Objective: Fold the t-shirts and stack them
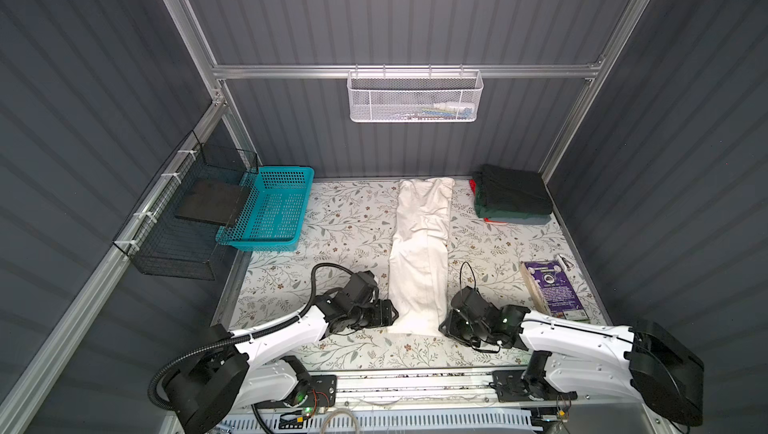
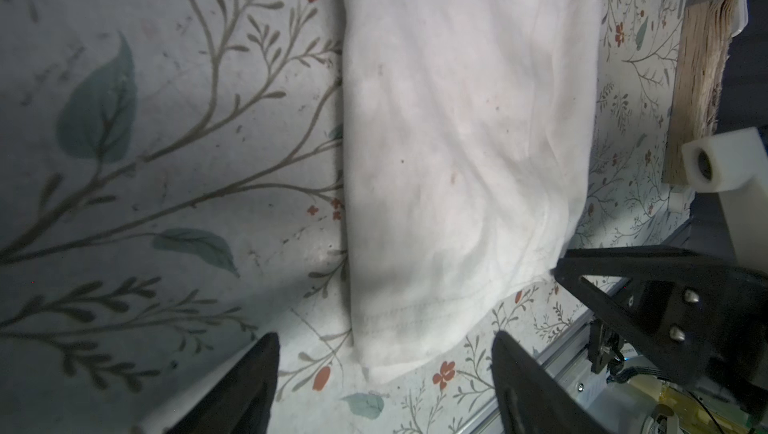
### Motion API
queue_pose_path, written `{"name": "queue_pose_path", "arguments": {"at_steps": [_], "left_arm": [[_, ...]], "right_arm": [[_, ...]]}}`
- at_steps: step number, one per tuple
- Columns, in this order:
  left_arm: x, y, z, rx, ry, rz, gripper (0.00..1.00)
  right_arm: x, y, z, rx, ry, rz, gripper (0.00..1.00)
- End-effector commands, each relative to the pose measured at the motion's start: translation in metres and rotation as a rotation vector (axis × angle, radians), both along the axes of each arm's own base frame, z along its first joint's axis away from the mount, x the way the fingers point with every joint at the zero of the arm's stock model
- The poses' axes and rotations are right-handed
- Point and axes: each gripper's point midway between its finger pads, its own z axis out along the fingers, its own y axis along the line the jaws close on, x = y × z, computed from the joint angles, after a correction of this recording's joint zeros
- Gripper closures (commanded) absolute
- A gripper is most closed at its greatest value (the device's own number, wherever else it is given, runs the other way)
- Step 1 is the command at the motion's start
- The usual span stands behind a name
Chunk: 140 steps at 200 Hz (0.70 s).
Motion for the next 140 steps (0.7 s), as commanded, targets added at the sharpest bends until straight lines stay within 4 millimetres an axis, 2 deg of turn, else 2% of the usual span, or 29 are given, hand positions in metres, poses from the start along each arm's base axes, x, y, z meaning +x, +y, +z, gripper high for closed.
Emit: {"name": "queue_pose_path", "arguments": {"at_steps": [1, 53, 88, 94, 140], "left_arm": [[-0.006, -0.002, -0.002, -0.011, 0.016, -0.015, 0.20], [-0.011, -0.006, -0.007, -0.008, 0.022, -0.039, 0.22], [-0.018, -0.007, -0.015, 0.016, 0.045, -0.071, 0.28], [-0.018, -0.008, -0.015, 0.019, 0.046, -0.075, 0.28], [-0.022, -0.006, -0.021, 0.063, 0.061, -0.099, 0.30]], "right_arm": [[-0.004, -0.009, -0.003, -0.020, 0.002, -0.027, 0.65], [-0.004, -0.006, -0.002, -0.016, -0.003, -0.015, 0.65], [-0.002, -0.005, 0.000, -0.017, -0.013, -0.009, 0.64], [-0.003, -0.007, -0.007, -0.045, 0.005, -0.005, 0.64], [-0.002, -0.001, -0.010, -0.073, 0.022, 0.022, 0.66]]}}
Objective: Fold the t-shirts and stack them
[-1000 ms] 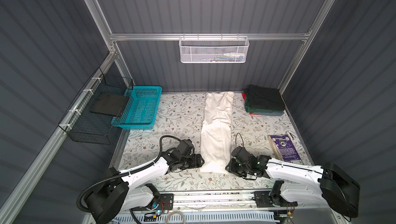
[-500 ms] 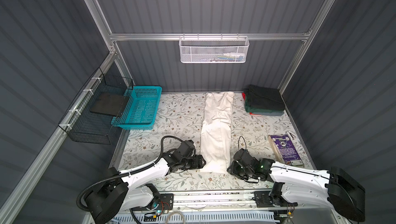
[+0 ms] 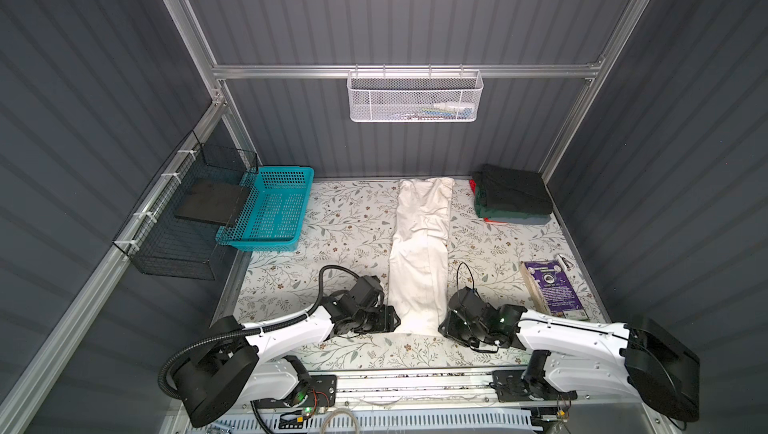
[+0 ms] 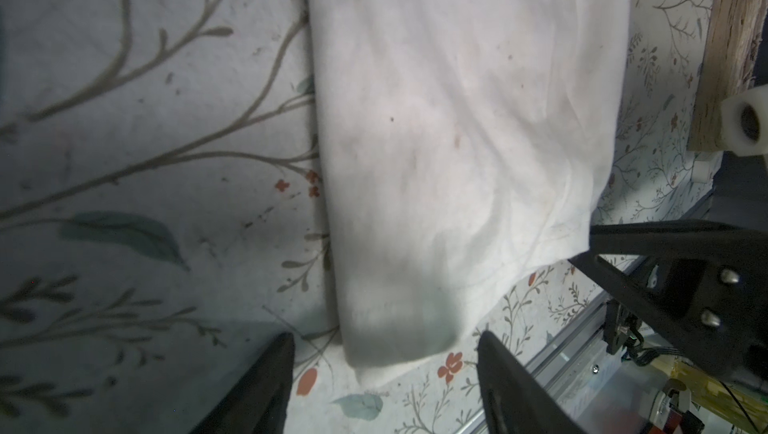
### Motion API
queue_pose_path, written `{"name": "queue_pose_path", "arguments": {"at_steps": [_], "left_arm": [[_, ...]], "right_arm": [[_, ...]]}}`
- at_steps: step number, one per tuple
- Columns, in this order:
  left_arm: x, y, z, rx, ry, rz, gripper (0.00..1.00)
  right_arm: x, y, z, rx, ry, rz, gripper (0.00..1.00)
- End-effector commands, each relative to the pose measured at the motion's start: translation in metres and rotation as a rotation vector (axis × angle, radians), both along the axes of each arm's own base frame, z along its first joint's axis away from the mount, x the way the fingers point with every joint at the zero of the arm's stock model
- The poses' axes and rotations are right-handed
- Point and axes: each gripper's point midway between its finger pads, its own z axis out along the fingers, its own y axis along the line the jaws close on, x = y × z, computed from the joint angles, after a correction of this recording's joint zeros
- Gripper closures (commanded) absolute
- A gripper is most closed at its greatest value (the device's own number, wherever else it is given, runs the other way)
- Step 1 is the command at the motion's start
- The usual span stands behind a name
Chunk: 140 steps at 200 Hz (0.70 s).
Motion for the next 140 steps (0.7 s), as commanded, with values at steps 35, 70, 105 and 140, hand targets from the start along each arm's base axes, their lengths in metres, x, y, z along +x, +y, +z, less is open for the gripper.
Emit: {"name": "queue_pose_path", "arguments": {"at_steps": [35, 70, 105, 140], "left_arm": [[-0.008, 0.005, -0.011, 0.063, 0.028, -0.039, 0.42], [-0.008, 0.007, -0.017, 0.085, 0.035, -0.034, 0.47], [-0.011, 0.001, -0.029, 0.076, 0.064, -0.034, 0.56], [-0.011, 0.006, -0.034, 0.110, 0.056, -0.024, 0.71]], "right_arm": [[-0.001, -0.002, -0.007, -0.052, 0.010, 0.021, 0.70], [0.000, -0.003, -0.005, -0.046, 0.002, 0.014, 0.75], [0.000, -0.005, -0.005, -0.035, -0.009, 0.001, 0.82], [0.000, -0.006, -0.005, -0.034, -0.009, -0.001, 0.89]]}}
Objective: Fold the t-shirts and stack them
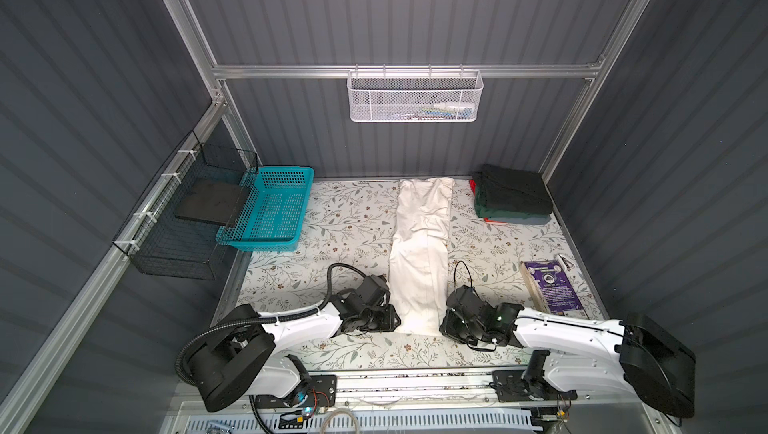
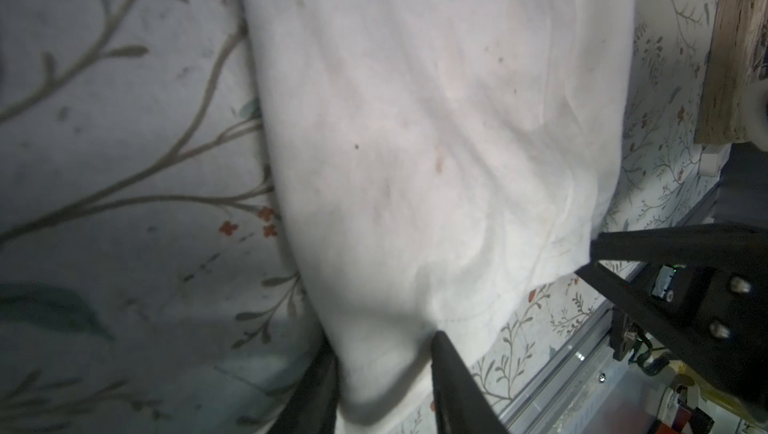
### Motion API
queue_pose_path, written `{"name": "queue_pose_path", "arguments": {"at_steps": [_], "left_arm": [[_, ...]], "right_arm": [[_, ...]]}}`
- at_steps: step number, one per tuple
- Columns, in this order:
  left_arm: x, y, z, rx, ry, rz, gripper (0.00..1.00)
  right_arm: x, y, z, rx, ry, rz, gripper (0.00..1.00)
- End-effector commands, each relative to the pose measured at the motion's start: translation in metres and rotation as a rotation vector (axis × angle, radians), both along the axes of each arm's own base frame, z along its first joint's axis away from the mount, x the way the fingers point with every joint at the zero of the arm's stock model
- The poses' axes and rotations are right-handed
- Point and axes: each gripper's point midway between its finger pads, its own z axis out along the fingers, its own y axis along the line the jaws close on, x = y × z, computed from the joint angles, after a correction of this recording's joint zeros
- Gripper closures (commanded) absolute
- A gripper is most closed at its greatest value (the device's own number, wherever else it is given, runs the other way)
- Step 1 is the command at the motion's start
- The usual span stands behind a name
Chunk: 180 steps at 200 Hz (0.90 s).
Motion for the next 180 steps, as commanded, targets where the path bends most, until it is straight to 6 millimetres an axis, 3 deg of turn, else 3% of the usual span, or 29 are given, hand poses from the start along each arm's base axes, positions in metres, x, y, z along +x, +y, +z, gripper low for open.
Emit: {"name": "queue_pose_path", "arguments": {"at_steps": [1, 34, 90, 97, 180], "left_arm": [[-0.014, 0.022, -0.025, 0.113, 0.058, 0.010, 0.72], [-0.012, 0.027, -0.024, 0.139, 0.048, 0.029, 0.77], [-0.007, 0.038, -0.014, 0.156, 0.002, 0.068, 0.78], [-0.007, 0.037, -0.013, 0.153, 0.000, 0.068, 0.78], [-0.006, 0.032, -0.014, 0.146, 0.007, 0.051, 0.75]], "right_arm": [[-0.003, -0.008, -0.006, -0.031, 0.004, -0.007, 0.89], [-0.005, -0.011, -0.007, -0.032, 0.008, -0.017, 1.00], [-0.008, -0.022, -0.011, -0.036, 0.009, -0.056, 1.00], [-0.007, -0.021, -0.004, -0.011, -0.009, -0.058, 1.00], [-0.007, -0.017, -0.007, 0.003, -0.005, -0.050, 1.00]]}}
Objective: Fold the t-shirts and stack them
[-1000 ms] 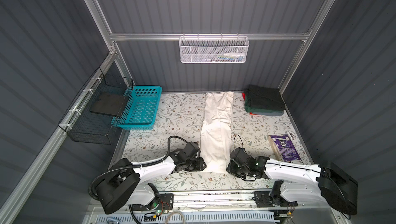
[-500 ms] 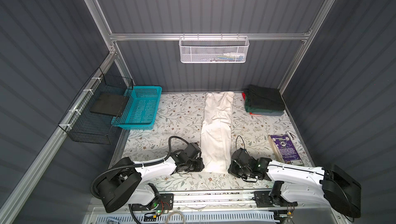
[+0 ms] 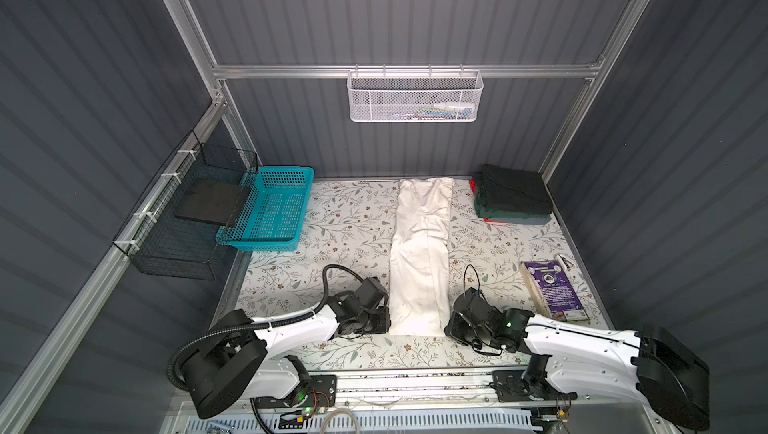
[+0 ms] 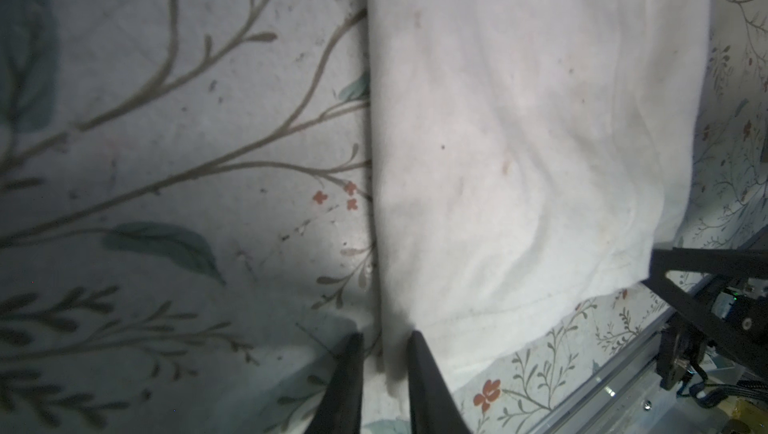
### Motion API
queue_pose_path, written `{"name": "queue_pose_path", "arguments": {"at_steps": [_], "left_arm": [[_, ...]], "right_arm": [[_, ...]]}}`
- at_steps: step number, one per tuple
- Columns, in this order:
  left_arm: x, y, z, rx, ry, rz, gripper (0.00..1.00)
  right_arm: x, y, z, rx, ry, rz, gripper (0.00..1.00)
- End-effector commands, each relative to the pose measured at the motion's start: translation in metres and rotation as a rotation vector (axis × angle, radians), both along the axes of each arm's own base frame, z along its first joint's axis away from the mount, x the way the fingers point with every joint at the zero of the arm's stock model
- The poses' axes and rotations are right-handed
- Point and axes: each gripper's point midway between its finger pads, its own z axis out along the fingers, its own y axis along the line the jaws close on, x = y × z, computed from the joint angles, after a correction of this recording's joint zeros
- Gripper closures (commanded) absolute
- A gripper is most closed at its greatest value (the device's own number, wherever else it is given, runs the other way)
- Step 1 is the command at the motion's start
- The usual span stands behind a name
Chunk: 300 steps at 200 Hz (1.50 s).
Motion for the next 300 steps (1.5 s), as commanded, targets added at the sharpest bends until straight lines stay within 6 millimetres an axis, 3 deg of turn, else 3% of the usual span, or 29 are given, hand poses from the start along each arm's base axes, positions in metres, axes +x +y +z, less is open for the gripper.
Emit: {"name": "queue_pose_path", "arguments": {"at_steps": [1, 76, 113, 137, 162, 181, 221, 300], "left_arm": [[-0.007, 0.010, -0.010, 0.056, 0.032, 0.001, 0.75], [-0.006, 0.003, -0.008, 0.026, 0.033, -0.004, 0.70], [-0.006, 0.002, -0.012, 0.032, 0.037, -0.006, 0.75], [-0.005, -0.001, -0.012, 0.032, 0.034, -0.014, 0.85], [-0.001, -0.005, -0.009, 0.038, 0.027, -0.020, 0.89], [0.001, -0.009, -0.007, 0.036, 0.019, -0.028, 1.00], [0.001, -0.009, -0.006, 0.047, 0.022, -0.025, 1.00], [0.005, -0.006, 0.024, 0.029, -0.059, -0.010, 1.00]], "right_arm": [[-0.004, -0.006, -0.009, -0.028, 0.013, -0.002, 1.00], [-0.003, -0.002, -0.008, -0.014, 0.013, -0.002, 1.00], [-0.002, -0.002, -0.007, -0.013, 0.009, 0.000, 1.00], [-0.003, -0.001, -0.007, -0.012, 0.010, 0.000, 1.00], [-0.003, 0.000, -0.005, -0.011, 0.016, 0.003, 1.00], [-0.002, 0.005, 0.002, 0.015, 0.006, 0.018, 1.00], [0.000, 0.006, 0.009, 0.022, -0.012, 0.018, 1.00], [-0.004, 0.010, 0.022, 0.039, -0.030, 0.037, 1.00]]}}
